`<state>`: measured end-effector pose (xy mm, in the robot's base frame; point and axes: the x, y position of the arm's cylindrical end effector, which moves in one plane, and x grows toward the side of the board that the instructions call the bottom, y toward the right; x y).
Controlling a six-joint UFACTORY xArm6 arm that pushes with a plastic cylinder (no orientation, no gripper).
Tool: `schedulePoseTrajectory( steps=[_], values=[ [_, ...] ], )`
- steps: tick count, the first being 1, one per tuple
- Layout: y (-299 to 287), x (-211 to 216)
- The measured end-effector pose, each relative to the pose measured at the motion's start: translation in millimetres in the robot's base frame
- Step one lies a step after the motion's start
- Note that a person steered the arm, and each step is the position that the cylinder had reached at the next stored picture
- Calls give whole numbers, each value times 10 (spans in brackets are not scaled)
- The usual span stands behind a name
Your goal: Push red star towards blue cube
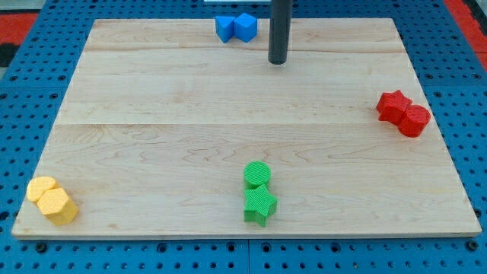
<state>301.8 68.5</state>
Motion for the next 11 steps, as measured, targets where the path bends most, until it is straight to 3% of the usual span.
schedulePoseTrajectory(
  steps=[1, 3, 5, 7, 9, 11],
  values=[
    [428, 71],
    [463, 71],
    [1437, 241],
    [2262, 758],
    [2327, 1053],
    [1445, 1113]
  ],
)
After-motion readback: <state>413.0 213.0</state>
